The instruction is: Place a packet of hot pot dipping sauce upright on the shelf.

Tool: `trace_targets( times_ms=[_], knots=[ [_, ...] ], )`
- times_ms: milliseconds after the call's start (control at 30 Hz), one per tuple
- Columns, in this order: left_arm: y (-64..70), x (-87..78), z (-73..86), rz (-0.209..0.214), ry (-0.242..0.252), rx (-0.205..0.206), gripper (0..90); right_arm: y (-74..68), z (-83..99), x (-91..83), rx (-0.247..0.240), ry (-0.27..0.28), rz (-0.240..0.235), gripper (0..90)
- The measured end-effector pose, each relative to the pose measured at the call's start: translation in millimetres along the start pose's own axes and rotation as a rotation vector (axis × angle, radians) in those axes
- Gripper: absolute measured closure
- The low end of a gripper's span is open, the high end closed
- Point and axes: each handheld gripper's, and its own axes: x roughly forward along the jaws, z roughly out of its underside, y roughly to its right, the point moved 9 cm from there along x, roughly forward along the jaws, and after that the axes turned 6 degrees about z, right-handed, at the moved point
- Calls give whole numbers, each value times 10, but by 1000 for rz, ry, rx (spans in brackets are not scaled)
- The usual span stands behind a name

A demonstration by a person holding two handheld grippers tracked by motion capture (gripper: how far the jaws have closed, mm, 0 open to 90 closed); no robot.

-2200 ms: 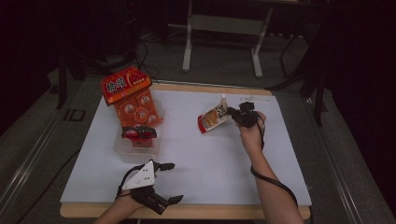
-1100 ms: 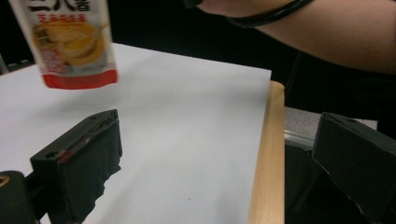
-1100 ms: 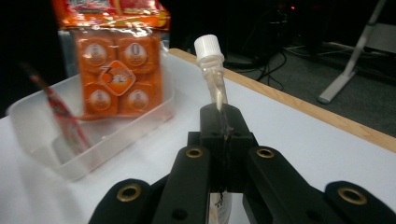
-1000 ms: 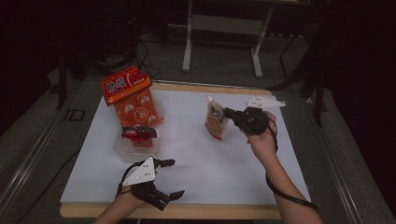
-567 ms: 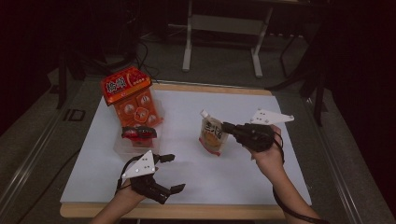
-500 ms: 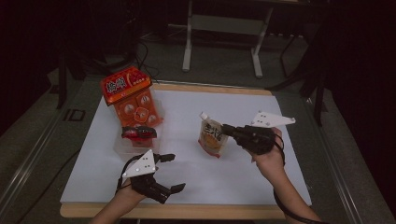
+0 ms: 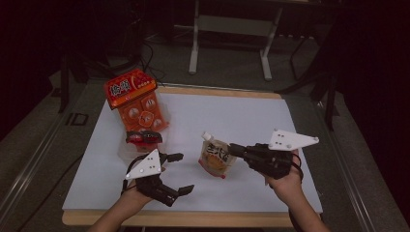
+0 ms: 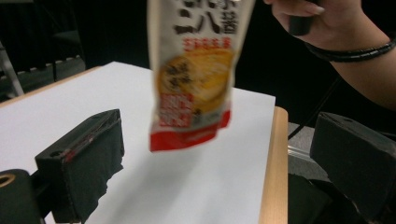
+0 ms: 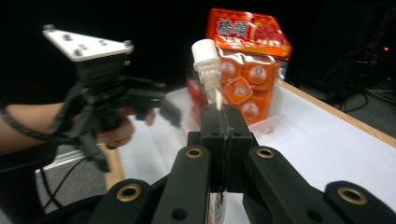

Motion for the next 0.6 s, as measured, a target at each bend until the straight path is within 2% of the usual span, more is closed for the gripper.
trace_targets(
  times_ms=[33,67,133,233,333,367,533,600],
  knots=[
    [0,0,0,0,0,0,31,0,0,0,0,0,0,898],
    [-10,3,-40,-1,3,8,31,-72,-13,-33,-8,7,-13,898],
    [-23,5,-79,-2,-3,20,31,-125,-17,-50,-14,8,-24,898],
    [-22,17,-141,14,-9,12,33,-202,-12,-61,-22,8,-41,898],
    [-5,27,-183,30,-20,44,33,-268,3,-59,-25,5,-60,898],
    [3,30,-198,43,-17,46,33,-287,7,-57,-27,4,-66,897],
    [5,71,-265,46,-19,65,45,-379,21,-52,-40,1,-92,898],
    [26,94,-295,60,-19,76,53,-408,34,-40,-44,-3,-96,897]
  ],
)
